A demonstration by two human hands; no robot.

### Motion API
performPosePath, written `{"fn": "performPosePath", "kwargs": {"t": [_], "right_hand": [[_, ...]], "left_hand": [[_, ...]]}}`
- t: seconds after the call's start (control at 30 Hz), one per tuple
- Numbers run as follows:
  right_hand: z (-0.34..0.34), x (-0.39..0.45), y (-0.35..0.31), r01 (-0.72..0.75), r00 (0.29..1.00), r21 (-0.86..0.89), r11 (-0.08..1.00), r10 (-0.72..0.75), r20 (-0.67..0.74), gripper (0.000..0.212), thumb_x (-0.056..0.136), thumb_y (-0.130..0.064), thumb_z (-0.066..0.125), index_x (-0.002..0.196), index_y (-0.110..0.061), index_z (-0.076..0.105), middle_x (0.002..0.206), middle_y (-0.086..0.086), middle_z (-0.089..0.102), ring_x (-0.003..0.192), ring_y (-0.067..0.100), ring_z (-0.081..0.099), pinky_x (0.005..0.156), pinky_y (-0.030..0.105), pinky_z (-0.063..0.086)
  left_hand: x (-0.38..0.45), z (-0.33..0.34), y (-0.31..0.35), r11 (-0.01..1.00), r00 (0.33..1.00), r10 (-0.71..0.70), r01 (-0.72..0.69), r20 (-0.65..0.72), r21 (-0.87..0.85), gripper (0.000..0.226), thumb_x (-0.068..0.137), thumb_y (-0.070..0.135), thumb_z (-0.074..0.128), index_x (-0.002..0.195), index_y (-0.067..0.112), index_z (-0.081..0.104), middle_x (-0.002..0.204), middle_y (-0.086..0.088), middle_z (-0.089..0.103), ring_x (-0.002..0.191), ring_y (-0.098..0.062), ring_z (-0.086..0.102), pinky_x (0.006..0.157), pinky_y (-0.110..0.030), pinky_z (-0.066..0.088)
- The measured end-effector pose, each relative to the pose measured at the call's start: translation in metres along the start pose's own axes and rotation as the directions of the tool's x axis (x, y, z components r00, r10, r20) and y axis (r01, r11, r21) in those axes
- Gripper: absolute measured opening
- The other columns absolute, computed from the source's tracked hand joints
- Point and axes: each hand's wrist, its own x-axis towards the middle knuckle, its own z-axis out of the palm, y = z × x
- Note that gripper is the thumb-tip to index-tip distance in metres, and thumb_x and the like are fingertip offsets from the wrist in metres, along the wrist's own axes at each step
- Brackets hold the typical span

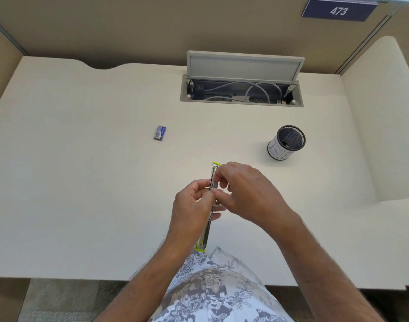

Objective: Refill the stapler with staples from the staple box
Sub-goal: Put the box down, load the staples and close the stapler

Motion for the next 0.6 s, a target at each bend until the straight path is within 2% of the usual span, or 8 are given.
{"fn": "performPosePath", "kwargs": {"t": [0.13,0.37,0.43,0.5,0.57,0.6], "right_hand": [[-0.003,0.004,-0.005,-0.027,0.999,-0.008,1.000,0.028,0.029,0.014,0.095,-0.030,0.063,0.103,-0.020,0.068,0.100,-0.003,0.068,0.092,0.019,0.061,0.078,0.034,0.050],[0.000,0.003,-0.004,-0.101,0.993,0.087,0.991,0.106,-0.058,0.008,0.089,-0.023,0.071,0.096,-0.021,0.073,0.090,-0.004,0.074,0.083,0.018,0.066,0.077,0.035,0.054],[0.002,0.003,-0.002,-0.119,0.989,0.148,0.982,0.130,-0.070,0.014,0.087,-0.022,0.074,0.101,-0.021,0.069,0.087,-0.007,0.073,0.081,0.016,0.067,0.077,0.034,0.054],[0.003,0.003,0.001,-0.189,0.977,0.287,0.939,0.208,-0.037,0.028,0.085,-0.022,0.077,0.108,-0.025,0.062,0.082,-0.011,0.071,0.074,0.011,0.068,0.069,0.029,0.054],[0.003,0.005,0.005,-0.292,0.953,0.422,0.858,0.296,0.057,0.043,0.084,-0.024,0.078,0.118,-0.030,0.052,0.084,-0.011,0.069,0.065,0.005,0.066,0.060,0.022,0.051],[0.004,0.006,0.007,-0.343,0.937,0.478,0.809,0.330,0.113,0.046,0.084,-0.025,0.077,0.121,-0.030,0.050,0.088,-0.011,0.068,0.063,0.004,0.065,0.060,0.021,0.051]], "left_hand": [[0.000,0.001,0.001,0.999,1.000,0.013,-0.013,0.000,-0.033,0.018,0.101,0.004,0.059,0.108,0.014,0.072,0.087,-0.006,0.082,0.068,-0.021,0.079,0.068,-0.038,0.068],[0.002,-0.001,0.002,0.998,0.999,0.013,-0.011,0.034,-0.066,0.020,0.103,0.001,0.054,0.115,0.008,0.069,0.084,0.003,0.082,0.069,-0.022,0.078,0.071,-0.043,0.067],[0.003,-0.002,0.001,0.997,0.999,0.012,-0.009,0.036,-0.082,0.021,0.103,0.000,0.054,0.116,0.006,0.069,0.087,0.001,0.083,0.070,-0.024,0.079,0.072,-0.044,0.067],[0.003,-0.002,-0.001,0.995,0.999,0.007,-0.002,0.041,-0.104,0.021,0.103,-0.001,0.053,0.114,0.007,0.069,0.088,-0.001,0.082,0.071,-0.027,0.080,0.071,-0.045,0.068],[0.004,-0.004,-0.002,0.992,0.999,-0.003,0.009,0.052,-0.123,0.023,0.103,-0.001,0.052,0.112,0.008,0.071,0.089,-0.001,0.082,0.074,-0.030,0.081,0.069,-0.043,0.068],[0.004,-0.004,-0.003,0.992,0.998,-0.008,0.016,0.060,-0.128,0.024,0.103,-0.001,0.051,0.113,0.008,0.071,0.090,-0.002,0.083,0.075,-0.031,0.081,0.068,-0.041,0.068]]}}
